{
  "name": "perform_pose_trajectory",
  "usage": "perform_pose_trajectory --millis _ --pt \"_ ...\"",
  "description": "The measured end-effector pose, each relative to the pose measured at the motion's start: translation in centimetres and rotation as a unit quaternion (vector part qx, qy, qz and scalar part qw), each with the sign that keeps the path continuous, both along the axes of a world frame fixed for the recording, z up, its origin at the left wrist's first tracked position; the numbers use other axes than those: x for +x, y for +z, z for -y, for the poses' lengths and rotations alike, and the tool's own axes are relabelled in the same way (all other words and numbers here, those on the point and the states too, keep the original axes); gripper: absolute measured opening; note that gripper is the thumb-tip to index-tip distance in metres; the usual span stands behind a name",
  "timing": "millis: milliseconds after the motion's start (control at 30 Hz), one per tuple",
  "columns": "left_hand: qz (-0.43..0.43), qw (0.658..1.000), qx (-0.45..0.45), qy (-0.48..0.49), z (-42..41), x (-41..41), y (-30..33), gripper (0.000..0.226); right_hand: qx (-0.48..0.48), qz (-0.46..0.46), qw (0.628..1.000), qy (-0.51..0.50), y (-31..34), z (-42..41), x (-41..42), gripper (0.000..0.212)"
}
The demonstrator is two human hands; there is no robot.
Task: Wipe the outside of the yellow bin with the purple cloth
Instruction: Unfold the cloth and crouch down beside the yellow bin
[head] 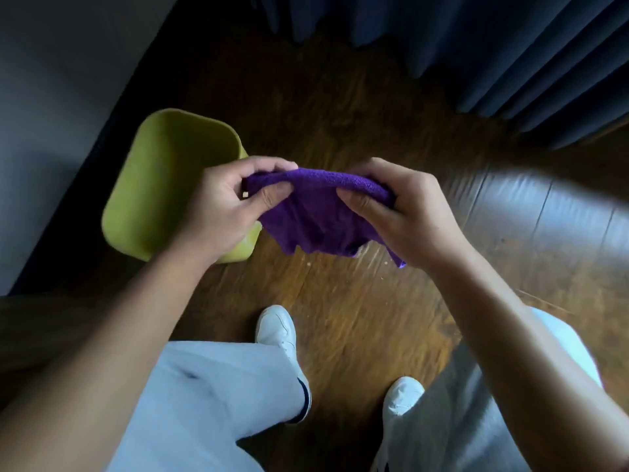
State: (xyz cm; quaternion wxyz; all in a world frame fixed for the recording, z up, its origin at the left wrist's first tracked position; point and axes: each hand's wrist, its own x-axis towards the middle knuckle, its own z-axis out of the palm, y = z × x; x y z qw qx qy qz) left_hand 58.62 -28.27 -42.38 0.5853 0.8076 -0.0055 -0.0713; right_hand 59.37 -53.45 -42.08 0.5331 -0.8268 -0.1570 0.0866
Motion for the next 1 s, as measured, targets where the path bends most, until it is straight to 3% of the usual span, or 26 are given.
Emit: perform_pose_trajectory --millis 233,367,433,500,667,833,900,1000 --pt "0.062 0.993 0.080 -0.054 1.5 1.3 0.4 0.023 0.034 0.018 0.999 0.003 -3.5 1.0 0.2 0.014" --pt "0.084 0.993 0.074 -0.044 2.4 0.6 1.7 0.047 -0.019 0.044 0.998 0.046 -3.1 0.8 1.1 0.048" --pt "0.095 0.993 0.071 -0.025 2.5 -0.2 2.4 0.048 -0.039 0.059 0.994 0.080 -2.5 0.4 1.1 0.060" --pt "0.103 0.992 0.072 0.000 2.6 -0.9 3.3 0.046 -0.030 0.077 0.993 0.082 -1.8 0.0 1.2 0.052" --pt "0.083 0.993 0.028 0.075 1.5 -4.1 3.3 0.051 0.056 0.102 0.987 0.115 -0.2 -0.4 0.7 0.005" --pt "0.011 0.999 -0.029 0.033 0.3 -6.5 3.4 0.087 0.218 0.034 0.965 0.141 1.1 -1.9 -0.4 0.010" --pt "-0.026 0.999 -0.024 -0.005 0.7 -7.0 3.1 0.082 0.298 -0.015 0.947 0.119 1.3 -2.1 -0.9 0.012" --pt "-0.048 0.998 -0.040 -0.012 1.7 -6.8 3.0 0.050 0.367 -0.076 0.923 0.085 1.2 -1.9 -1.1 0.013"
